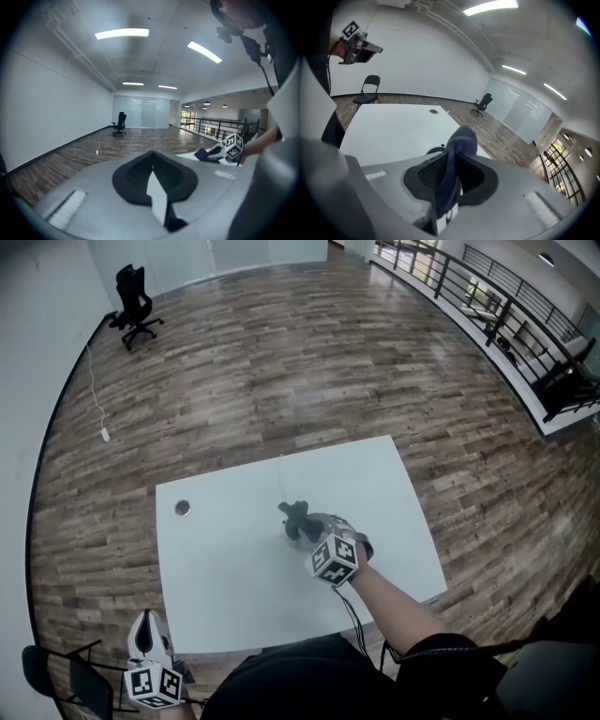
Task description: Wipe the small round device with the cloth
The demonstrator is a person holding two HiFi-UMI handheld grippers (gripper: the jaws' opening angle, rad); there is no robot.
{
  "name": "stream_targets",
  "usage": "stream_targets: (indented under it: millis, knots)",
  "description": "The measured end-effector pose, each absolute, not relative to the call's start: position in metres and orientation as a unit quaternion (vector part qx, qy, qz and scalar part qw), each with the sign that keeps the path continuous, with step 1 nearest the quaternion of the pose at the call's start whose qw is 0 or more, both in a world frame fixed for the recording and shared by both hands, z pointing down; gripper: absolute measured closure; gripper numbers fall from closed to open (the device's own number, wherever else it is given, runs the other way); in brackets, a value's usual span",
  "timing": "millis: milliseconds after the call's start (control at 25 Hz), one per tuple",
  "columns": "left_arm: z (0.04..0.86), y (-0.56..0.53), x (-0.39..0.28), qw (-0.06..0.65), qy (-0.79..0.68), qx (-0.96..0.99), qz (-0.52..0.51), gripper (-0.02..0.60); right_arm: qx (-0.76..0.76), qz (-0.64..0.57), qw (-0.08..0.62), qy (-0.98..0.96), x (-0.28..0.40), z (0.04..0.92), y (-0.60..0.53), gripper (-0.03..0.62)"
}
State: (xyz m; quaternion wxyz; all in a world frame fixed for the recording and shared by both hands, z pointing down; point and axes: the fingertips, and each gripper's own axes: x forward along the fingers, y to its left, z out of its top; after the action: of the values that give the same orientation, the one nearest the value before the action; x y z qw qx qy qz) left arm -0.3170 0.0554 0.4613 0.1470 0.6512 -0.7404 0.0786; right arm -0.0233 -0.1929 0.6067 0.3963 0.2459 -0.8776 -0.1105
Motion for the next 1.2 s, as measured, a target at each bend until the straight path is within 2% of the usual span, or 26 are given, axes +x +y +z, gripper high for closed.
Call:
stream_targets:
  millis: [480, 800, 1200]
  knots:
    - [0.46, 0.062, -0.319, 0.149, -0.744, 0.646, 0.086, 0.574, 0.166, -0.179, 0.426, -0.871, -0.056, 0.639, -0.149, 0.531]
    - [0.464, 0.06, -0.319, 0.155, -0.74, 0.649, 0.084, 0.574, 0.091, -0.072, 0.502, -0.857, -0.037, 0.709, -0.103, 0.531]
    - [0.475, 0.005, -0.29, 0.155, -0.681, 0.711, 0.078, 0.574, 0.056, -0.023, 0.553, -0.831, -0.001, 0.73, -0.043, 0.526]
